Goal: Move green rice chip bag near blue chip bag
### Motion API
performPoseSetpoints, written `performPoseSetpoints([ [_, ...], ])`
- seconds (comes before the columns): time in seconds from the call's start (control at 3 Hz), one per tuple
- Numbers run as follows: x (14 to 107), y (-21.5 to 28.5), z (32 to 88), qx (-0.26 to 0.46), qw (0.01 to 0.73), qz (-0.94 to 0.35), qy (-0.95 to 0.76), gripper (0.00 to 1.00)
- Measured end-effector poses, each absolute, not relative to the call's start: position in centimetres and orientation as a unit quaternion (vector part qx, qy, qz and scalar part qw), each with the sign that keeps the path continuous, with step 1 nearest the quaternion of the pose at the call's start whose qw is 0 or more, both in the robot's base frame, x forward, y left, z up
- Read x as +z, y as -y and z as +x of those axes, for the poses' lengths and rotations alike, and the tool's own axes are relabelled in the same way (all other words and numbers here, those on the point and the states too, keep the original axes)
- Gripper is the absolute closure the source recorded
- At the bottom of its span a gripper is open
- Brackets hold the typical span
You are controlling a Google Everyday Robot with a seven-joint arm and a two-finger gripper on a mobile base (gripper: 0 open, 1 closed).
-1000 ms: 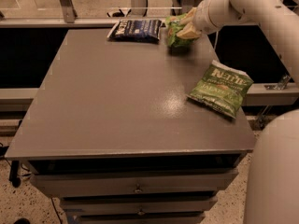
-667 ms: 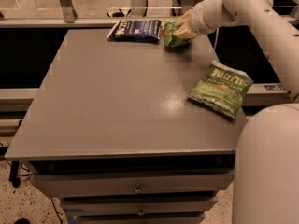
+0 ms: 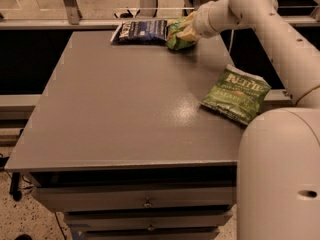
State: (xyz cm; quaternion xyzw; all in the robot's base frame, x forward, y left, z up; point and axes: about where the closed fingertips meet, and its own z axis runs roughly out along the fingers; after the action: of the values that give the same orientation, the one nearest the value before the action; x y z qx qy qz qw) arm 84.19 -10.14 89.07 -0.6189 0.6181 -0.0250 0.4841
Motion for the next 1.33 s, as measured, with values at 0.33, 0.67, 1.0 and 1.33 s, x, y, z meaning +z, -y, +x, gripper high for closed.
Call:
performPoseSetpoints([
  [0.33, 89.3, 9.1, 84.1, -0.018, 0.491, -0.619, -0.612, 0.36],
  [0.67, 90.1, 7.4, 83.0, -0.007, 0.493, -0.622, -0.608, 0.13],
  [1.0, 91.3, 6.4, 81.1, -0.001, 0.493, -0.623, -0.607, 0.0],
  [1.33, 93.5, 6.8, 77.4, 0.005, 0.498, -0.621, -0.605, 0.0],
])
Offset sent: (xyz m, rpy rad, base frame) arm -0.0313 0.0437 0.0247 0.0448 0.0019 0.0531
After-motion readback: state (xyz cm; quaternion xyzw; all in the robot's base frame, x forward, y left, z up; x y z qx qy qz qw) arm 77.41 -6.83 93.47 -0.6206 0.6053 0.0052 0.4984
